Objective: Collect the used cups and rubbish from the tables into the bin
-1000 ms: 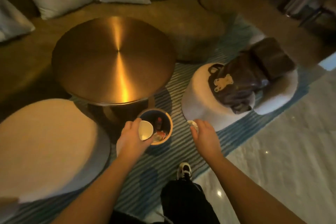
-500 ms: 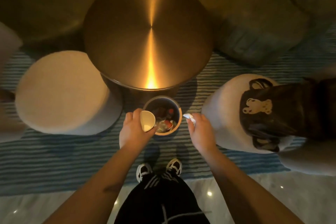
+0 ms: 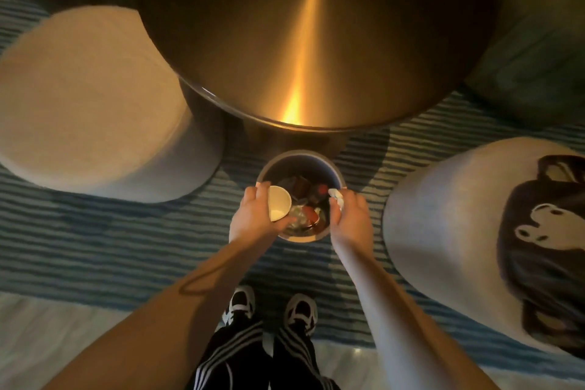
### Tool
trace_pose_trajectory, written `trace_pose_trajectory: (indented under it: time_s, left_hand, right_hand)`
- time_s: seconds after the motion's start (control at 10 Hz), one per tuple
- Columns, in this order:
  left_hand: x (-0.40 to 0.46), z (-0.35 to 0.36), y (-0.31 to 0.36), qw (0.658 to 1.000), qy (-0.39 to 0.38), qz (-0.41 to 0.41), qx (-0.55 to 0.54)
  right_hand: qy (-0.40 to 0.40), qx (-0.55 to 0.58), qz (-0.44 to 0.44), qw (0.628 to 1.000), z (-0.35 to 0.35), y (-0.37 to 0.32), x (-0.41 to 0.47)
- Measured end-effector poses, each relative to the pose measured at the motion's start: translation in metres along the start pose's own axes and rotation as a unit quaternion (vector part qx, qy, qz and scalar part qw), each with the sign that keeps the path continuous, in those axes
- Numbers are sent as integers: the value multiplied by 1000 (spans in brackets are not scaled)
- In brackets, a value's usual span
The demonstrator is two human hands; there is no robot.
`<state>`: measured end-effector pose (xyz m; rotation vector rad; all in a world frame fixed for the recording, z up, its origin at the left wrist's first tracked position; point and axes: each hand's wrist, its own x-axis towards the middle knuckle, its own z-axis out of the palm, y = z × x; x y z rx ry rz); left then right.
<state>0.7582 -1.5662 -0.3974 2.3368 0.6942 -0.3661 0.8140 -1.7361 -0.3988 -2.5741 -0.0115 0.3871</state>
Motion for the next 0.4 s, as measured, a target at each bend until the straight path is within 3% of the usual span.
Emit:
trace_pose_trajectory:
  time_s: [0.2,0.4]
  left_hand:
    - [24,62,-30,996,-2,-53,-66]
    - [1,54,-41,994,23,-38,-96]
  right_hand:
    - [-67,16,13,998,106,38,23]
    - [-93,34,-25,995,104,50,8]
